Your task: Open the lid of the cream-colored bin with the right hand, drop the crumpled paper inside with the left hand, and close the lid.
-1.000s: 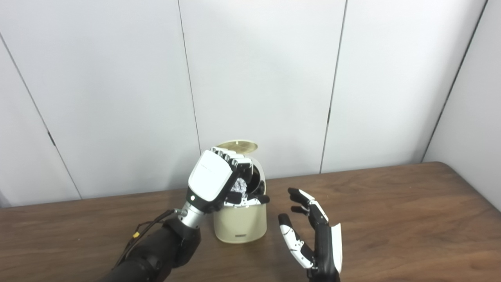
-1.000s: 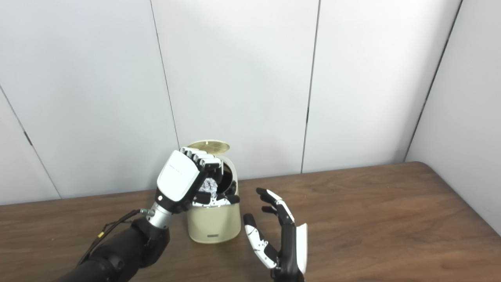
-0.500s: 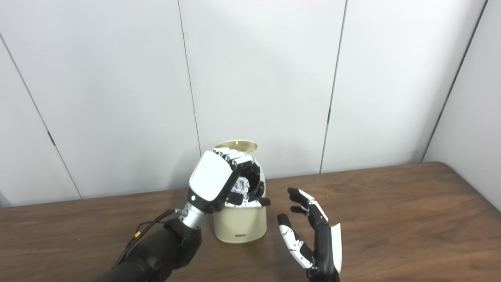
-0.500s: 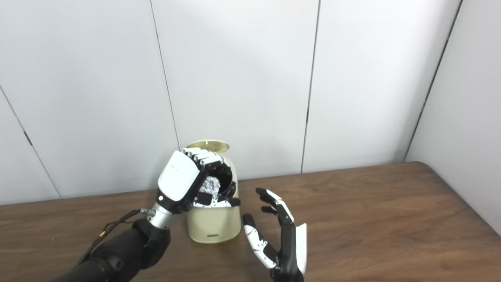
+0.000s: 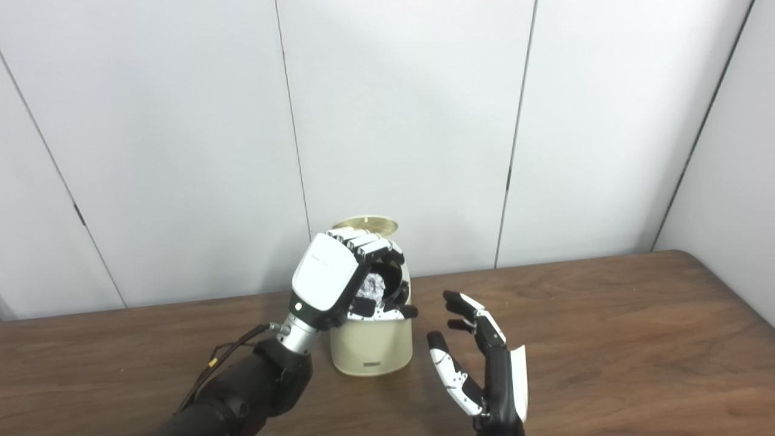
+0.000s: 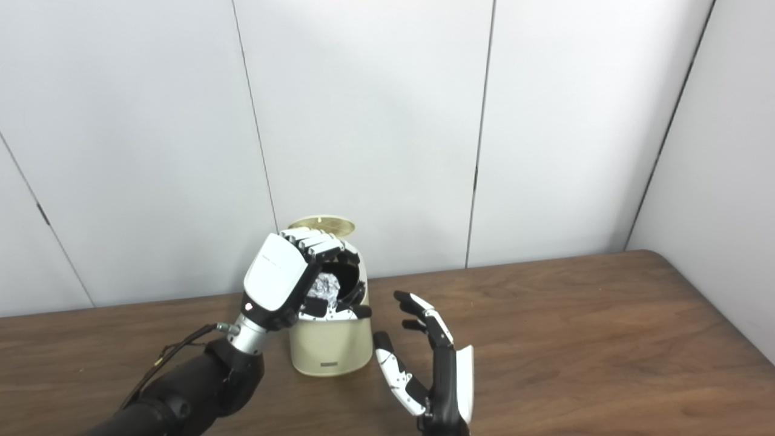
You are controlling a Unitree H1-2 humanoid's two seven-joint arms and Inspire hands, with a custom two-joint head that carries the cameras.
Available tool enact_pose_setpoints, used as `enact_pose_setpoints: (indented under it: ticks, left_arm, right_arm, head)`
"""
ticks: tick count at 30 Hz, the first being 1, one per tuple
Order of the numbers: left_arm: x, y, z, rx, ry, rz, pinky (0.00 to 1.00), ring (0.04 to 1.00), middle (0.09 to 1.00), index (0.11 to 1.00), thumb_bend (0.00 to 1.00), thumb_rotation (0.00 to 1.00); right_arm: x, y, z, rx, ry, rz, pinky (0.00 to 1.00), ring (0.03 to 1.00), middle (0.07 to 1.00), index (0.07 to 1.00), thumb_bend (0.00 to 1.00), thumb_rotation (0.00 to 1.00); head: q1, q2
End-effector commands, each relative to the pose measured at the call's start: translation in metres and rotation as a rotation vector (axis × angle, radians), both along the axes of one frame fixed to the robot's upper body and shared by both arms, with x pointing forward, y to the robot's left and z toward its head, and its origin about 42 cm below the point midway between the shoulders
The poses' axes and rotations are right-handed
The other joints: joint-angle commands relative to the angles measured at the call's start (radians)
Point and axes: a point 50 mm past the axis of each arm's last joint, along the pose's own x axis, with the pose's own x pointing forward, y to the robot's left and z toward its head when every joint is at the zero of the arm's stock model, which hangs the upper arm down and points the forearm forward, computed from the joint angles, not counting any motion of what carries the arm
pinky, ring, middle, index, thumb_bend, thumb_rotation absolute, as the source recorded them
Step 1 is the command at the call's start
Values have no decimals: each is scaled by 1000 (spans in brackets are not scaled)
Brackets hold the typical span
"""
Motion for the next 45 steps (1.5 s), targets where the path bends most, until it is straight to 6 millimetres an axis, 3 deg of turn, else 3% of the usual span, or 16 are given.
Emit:
enact_pose_setpoints:
  ticks: [1, 14, 21, 33, 45]
  left_arm:
    - [13, -1, 32, -31, -70, -1, 371, 423, 470, 496, 957, 382]
    - [11, 0, 37, -55, -107, -11, 372, 419, 470, 489, 942, 350]
    - [11, 0, 42, -72, -122, -14, 357, 411, 464, 498, 827, 345]
    - [12, 0, 52, -94, -143, -26, 348, 404, 470, 519, 924, 327]
    - [10, 0, 53, -101, -143, -36, 349, 404, 470, 514, 929, 313]
  right_arm:
    - [-26, 0, -40, -28, 126, 8, 636, 739, 753, 726, 193, 484]
    - [-26, 0, -42, -36, 126, 9, 632, 737, 754, 727, 193, 490]
    - [-25, 0, -43, -32, 127, 10, 633, 737, 751, 722, 193, 474]
    - [-23, 2, -43, -28, 126, 15, 634, 738, 754, 721, 193, 467]
    - [-23, 0, -45, -40, 124, 9, 634, 736, 750, 714, 191, 471]
  head:
    - [2, -1]
    - [8, -3]
    - [12, -7]
    - [13, -10]
    - [25, -9]
